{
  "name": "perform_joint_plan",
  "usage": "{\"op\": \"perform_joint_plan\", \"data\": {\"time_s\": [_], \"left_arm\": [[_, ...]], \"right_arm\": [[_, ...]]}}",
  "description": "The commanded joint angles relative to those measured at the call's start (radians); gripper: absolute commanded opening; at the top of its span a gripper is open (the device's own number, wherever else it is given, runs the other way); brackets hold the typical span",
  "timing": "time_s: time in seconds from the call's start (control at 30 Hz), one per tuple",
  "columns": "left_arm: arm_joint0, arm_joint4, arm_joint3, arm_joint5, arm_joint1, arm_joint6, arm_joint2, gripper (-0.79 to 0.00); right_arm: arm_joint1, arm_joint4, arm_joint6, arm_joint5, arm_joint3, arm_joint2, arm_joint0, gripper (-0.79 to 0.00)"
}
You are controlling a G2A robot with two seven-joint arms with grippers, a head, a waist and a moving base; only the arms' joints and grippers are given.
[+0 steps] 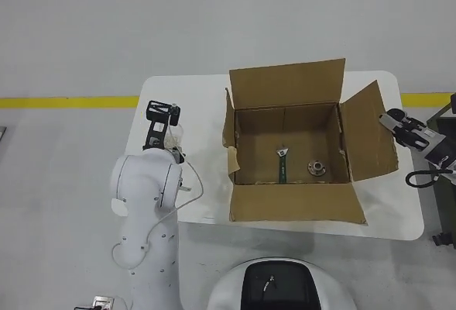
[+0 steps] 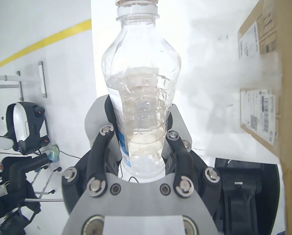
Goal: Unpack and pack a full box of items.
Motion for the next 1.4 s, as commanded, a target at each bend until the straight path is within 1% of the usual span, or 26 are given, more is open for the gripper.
{"op": "perform_joint_plan", "data": {"time_s": [0.0, 0.07, 0.13, 0.2, 0.27, 0.5, 0.63, 0.7, 0.77, 0.9, 0.97, 1.0, 1.07, 1.13, 1.27, 1.37], "left_arm": [[0.048, -0.024, -0.008, -0.014, 0.002, 0.001, -0.017, -0.785], [0.086, 0.011, 0.015, -0.017, 0.007, 0.001, -0.037, -0.785], [0.104, 0.036, 0.027, -0.014, 0.009, 0.001, -0.041, -0.785], [0.117, 0.018, 0.048, -0.001, 0.010, 0.009, -0.046, -0.785], [0.130, 0.042, 0.084, 0.015, 0.012, 0.017, -0.051, -0.785], [0.131, 0.068, 0.171, 0.070, 0.014, 0.049, -0.048, -0.785], [0.109, 0.083, 0.229, 0.113, 0.015, 0.053, -0.055, -0.785], [0.103, 0.094, 0.253, 0.110, 0.016, 0.072, -0.046, -0.785], [0.098, 0.081, 0.275, 0.131, 0.015, 0.069, -0.050, -0.785], [0.084, 0.090, 0.315, 0.137, 0.015, 0.080, -0.042, -0.785], [0.083, 0.094, 0.336, 0.138, 0.016, 0.089, -0.039, -0.785], [0.081, 0.111, 0.348, 0.133, 0.017, 0.090, -0.037, -0.785], [0.075, 0.103, 0.367, 0.147, 0.017, 0.088, -0.041, -0.785], [0.069, 0.120, 0.378, 0.138, 0.018, 0.099, -0.033, -0.785], [0.062, 0.111, 0.401, 0.155, 0.017, 0.101, -0.035, -0.785], [0.055, 0.104, 0.414, 0.159, 0.017, 0.099, -0.034, -0.785]], "right_arm": [[0.000, 0.003, 0.001, -0.002, 0.001, 0.000, 0.000, -0.785], [0.000, 0.005, 0.001, -0.004, 0.002, 0.001, 0.000, -0.785], [0.000, 0.006, 0.001, -0.010, 0.005, 0.001, 0.000, -0.785], [0.000, 0.007, 0.001, -0.018, 0.008, 0.000, 0.000, -0.785], [0.001, 0.008, 0.001, -0.022, 0.012, 0.003, -0.001, -0.785], [0.002, 0.021, 0.003, -0.033, 0.016, 0.014, -0.011, -0.785], [0.002, 0.022, 0.005, -0.042, 0.011, 0.016, -0.017, -0.770], [0.003, 0.024, 0.009, -0.049, 0.010, 0.017, -0.019, -0.785], [0.003, 0.025, 0.011, -0.054, 0.011, 0.018, -0.019, -0.785], [0.004, 0.026, 0.011, -0.054, 0.010, 0.018, -0.016, -0.785], [0.004, 0.026, 0.011, -0.054, 0.011, 0.017, -0.014, -0.727], [0.004, 0.026, 0.012, -0.054, 0.011, 0.017, -0.014, -0.674], [0.004, 0.024, 0.013, -0.053, 0.012, 0.016, -0.013, -0.699], [0.005, 0.022, 0.014, -0.053, 0.011, 0.016, -0.012, -0.696], [0.005, 0.019, 0.015, -0.050, 0.008, 0.015, -0.012, -0.594], [0.006, 0.019, 0.018, -0.050, 0.006, 0.015, -0.013, -0.560]]}}
